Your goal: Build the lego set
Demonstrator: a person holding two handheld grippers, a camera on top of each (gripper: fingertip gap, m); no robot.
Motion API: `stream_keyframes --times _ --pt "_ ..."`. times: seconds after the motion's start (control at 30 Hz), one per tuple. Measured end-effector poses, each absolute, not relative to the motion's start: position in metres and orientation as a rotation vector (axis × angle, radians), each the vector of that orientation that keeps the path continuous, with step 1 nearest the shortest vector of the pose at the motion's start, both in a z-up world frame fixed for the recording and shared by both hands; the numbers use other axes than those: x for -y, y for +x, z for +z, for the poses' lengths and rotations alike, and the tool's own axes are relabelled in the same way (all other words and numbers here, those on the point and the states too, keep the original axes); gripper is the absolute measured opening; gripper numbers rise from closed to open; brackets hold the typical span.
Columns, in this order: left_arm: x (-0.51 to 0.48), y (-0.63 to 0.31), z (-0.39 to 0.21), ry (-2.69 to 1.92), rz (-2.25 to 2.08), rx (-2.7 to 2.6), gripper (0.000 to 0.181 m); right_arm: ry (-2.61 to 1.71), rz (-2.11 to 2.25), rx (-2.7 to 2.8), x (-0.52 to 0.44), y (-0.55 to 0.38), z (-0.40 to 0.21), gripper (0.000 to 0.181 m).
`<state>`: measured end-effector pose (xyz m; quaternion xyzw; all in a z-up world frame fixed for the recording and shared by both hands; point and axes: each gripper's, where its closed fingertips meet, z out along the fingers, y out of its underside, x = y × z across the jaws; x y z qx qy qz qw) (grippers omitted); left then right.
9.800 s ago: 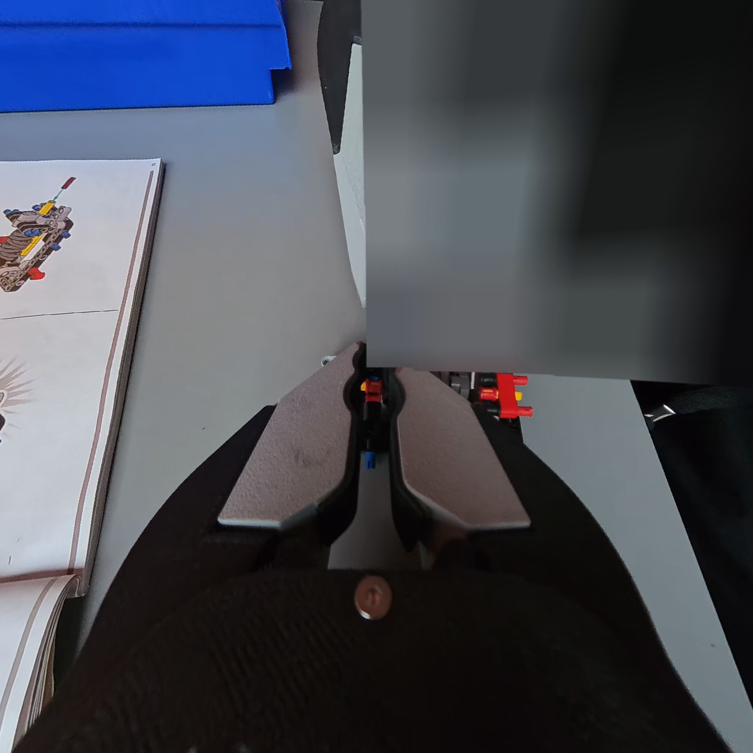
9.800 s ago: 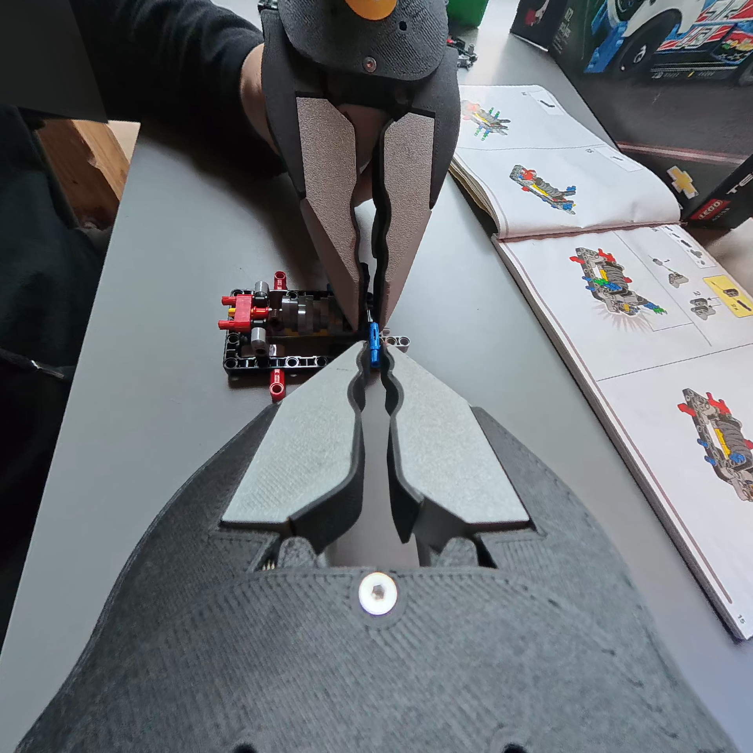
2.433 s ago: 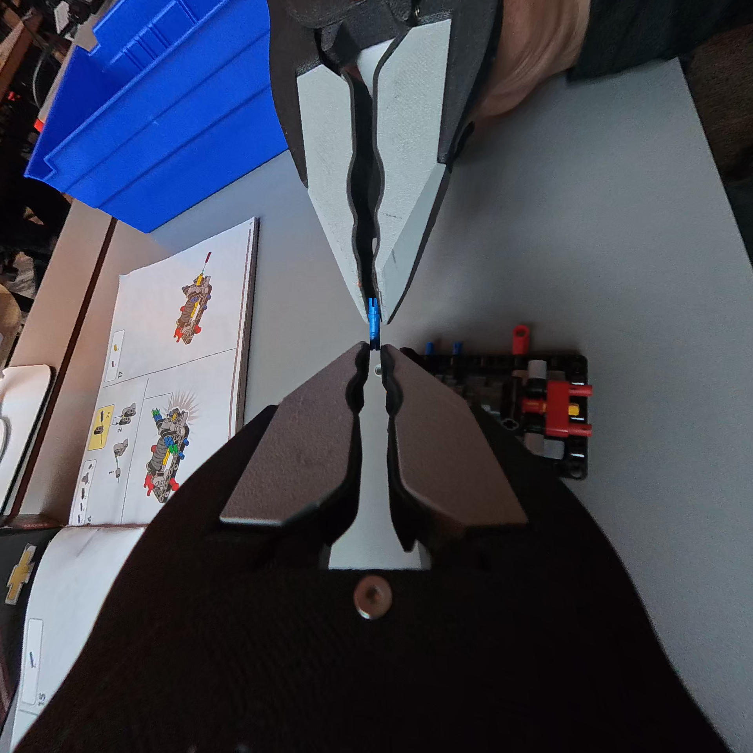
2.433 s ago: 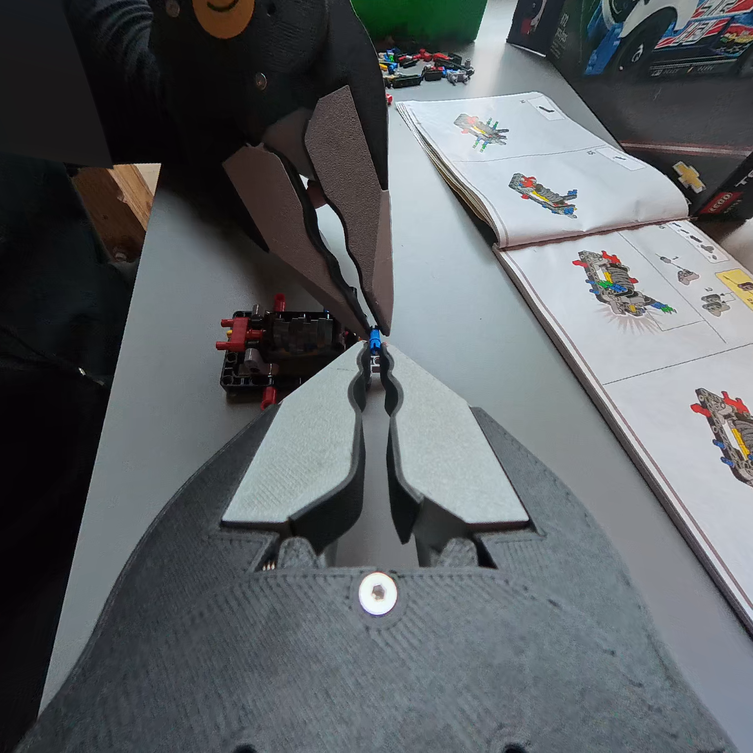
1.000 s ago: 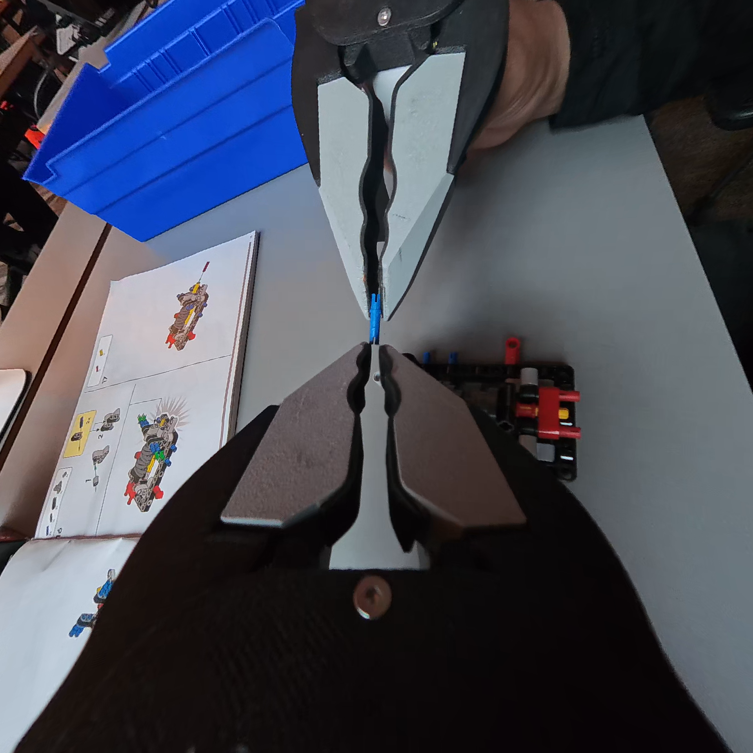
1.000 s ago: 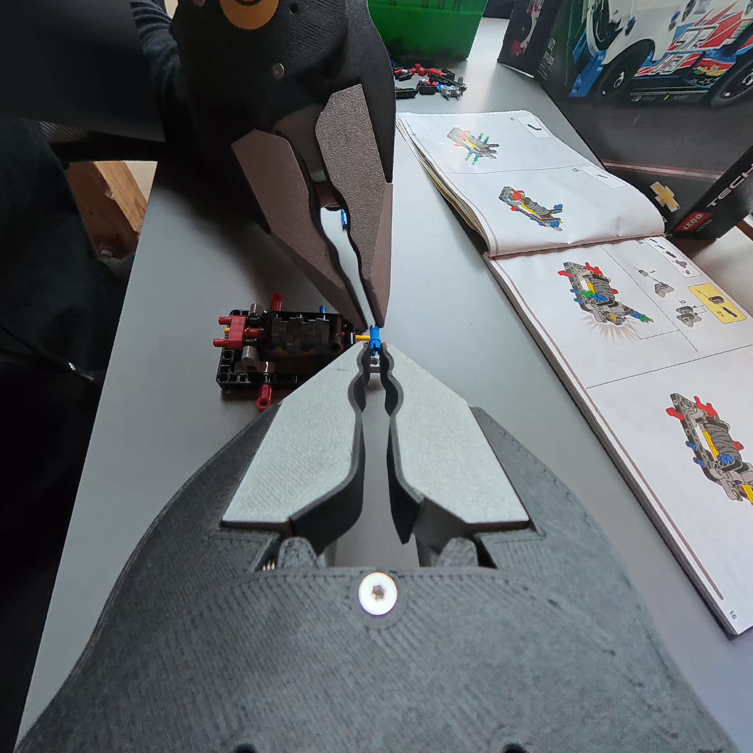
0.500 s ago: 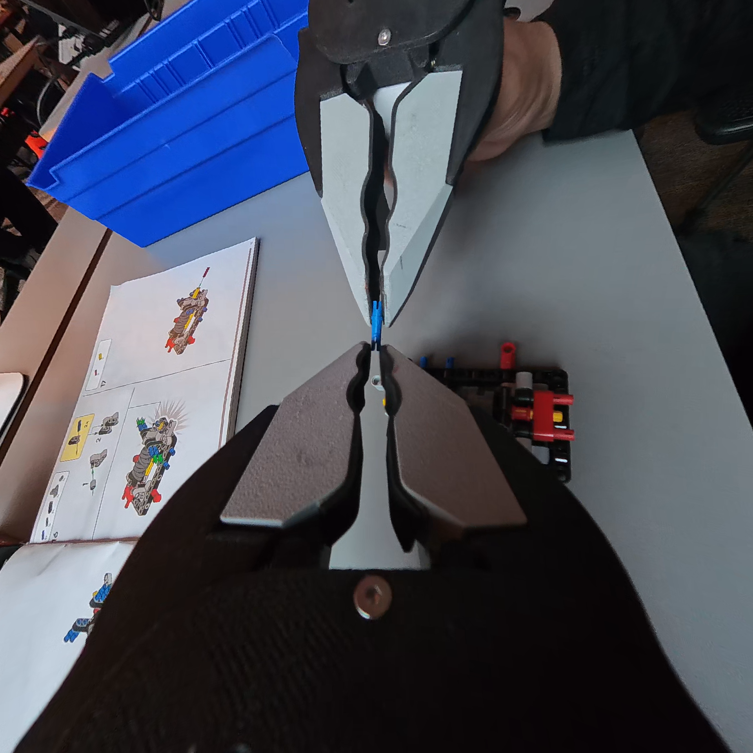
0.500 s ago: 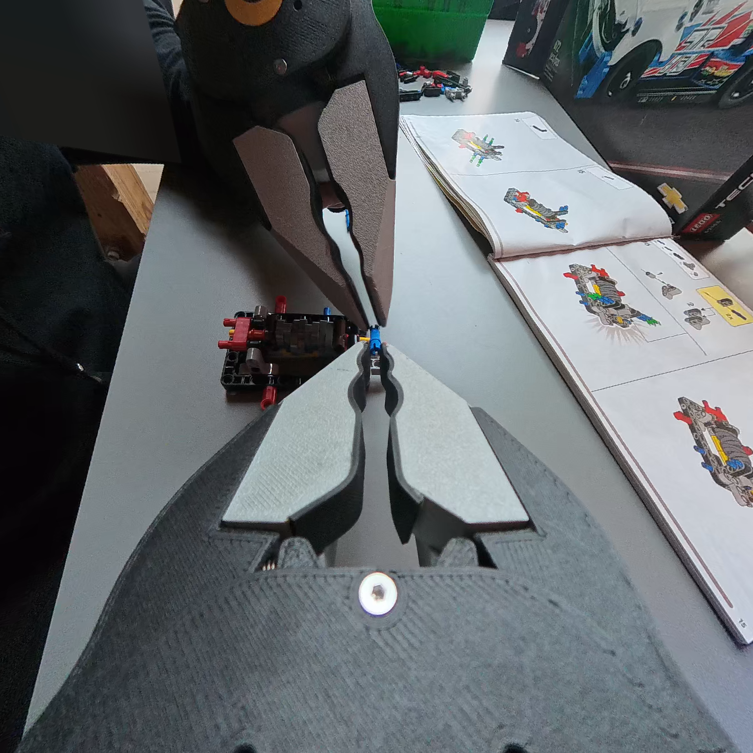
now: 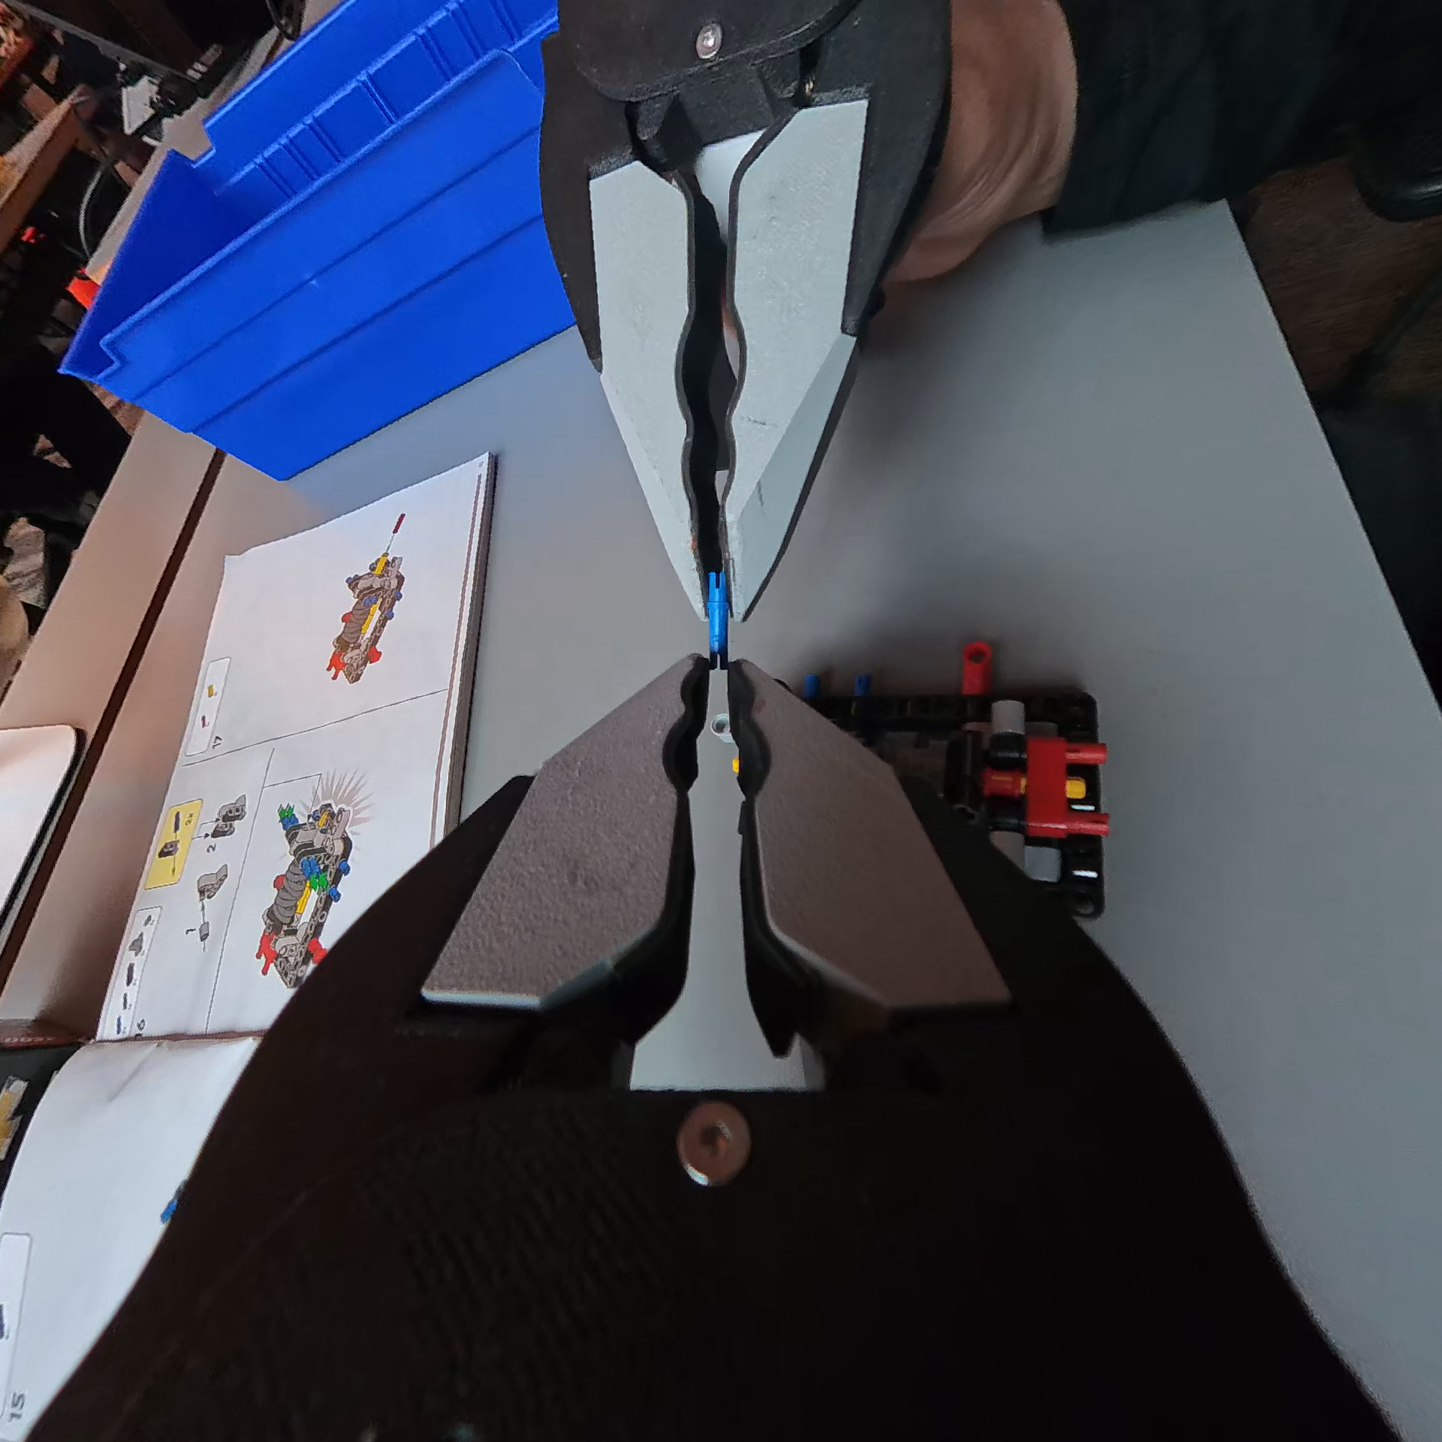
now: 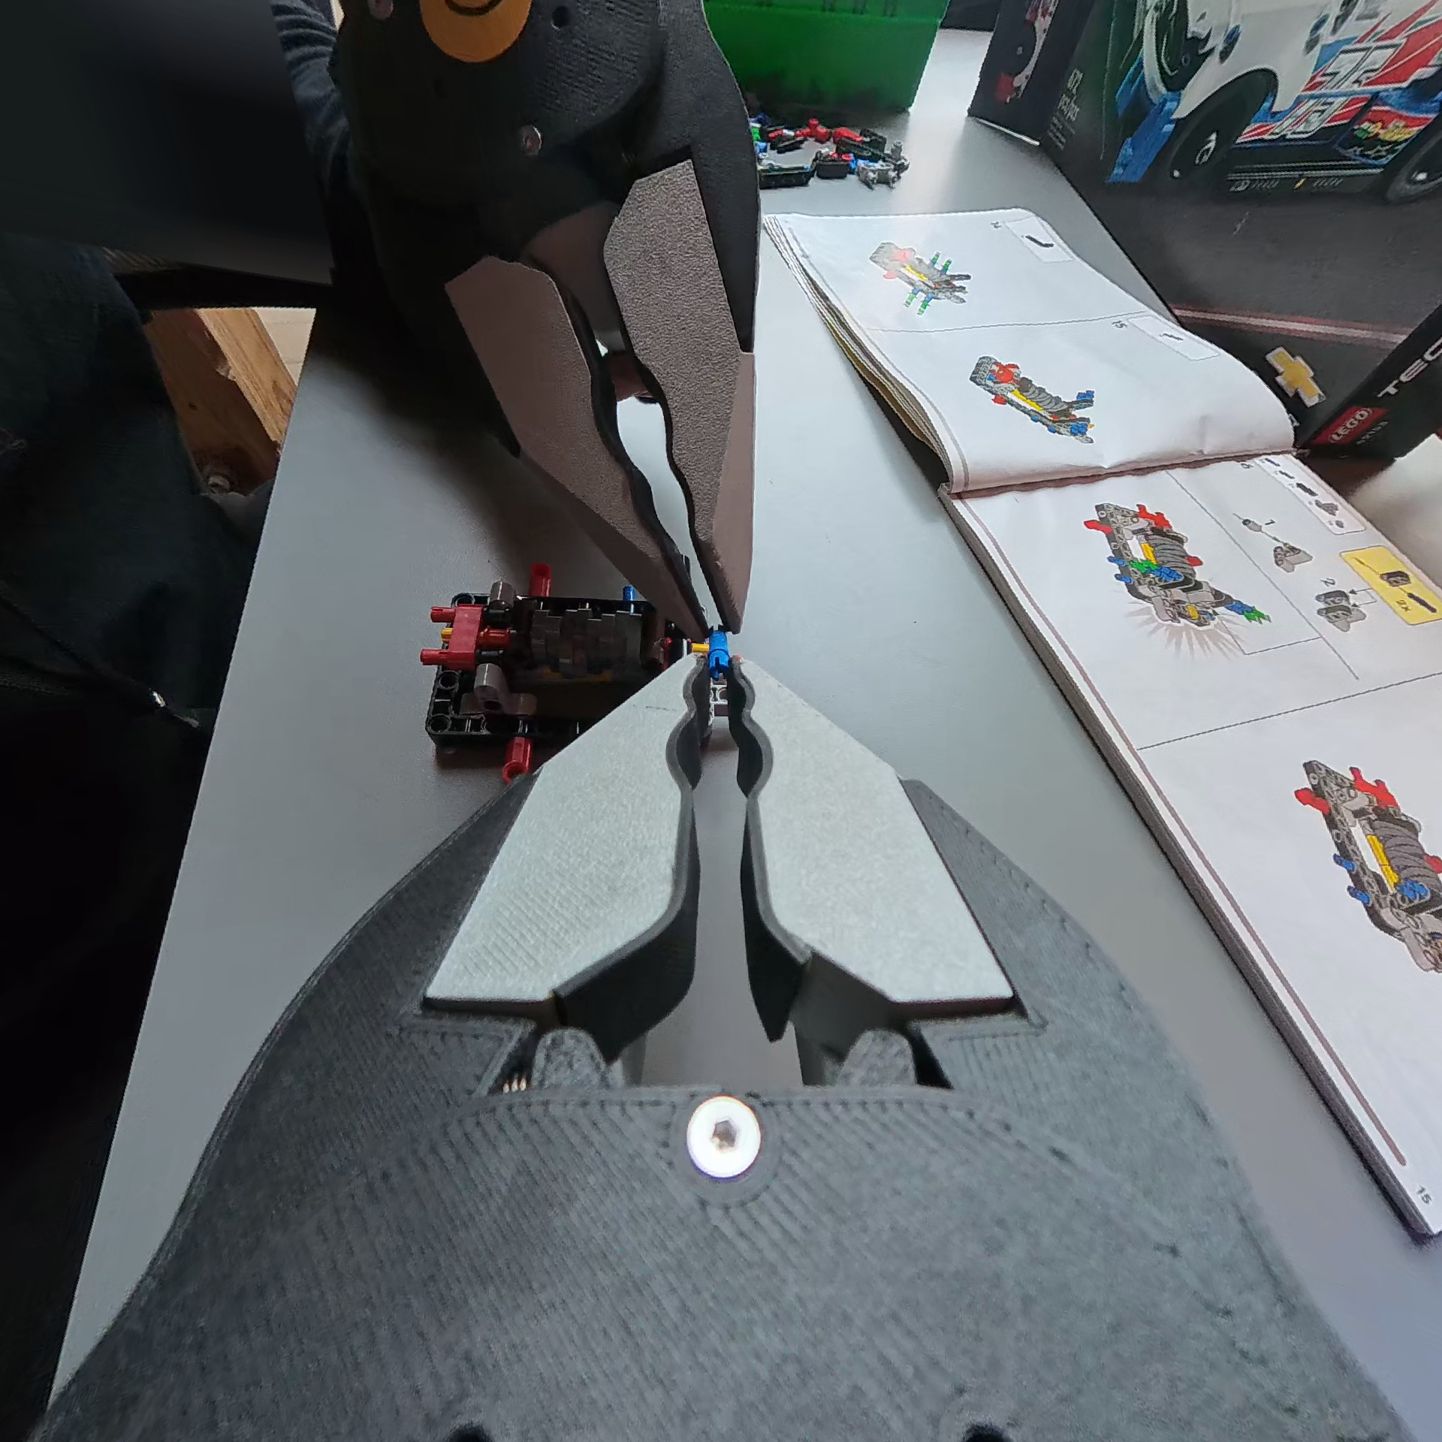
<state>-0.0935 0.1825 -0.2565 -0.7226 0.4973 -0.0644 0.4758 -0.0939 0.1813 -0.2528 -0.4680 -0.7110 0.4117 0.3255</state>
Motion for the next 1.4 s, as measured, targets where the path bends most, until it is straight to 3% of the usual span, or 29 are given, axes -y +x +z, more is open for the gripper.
stream_keyframes --times 1.0,1.4 --pt "-0.178 -0.096 -0.263 -1.784 -0.055 -1.29 0.0 -1.207 1.056 1.899 -0.176 -0.094 -0.256 0.001" --pt "-0.185 -0.096 -0.25 -1.731 -0.085 -1.212 0.007 -1.178 1.049 1.819 -0.186 -0.095 -0.246 0.001"
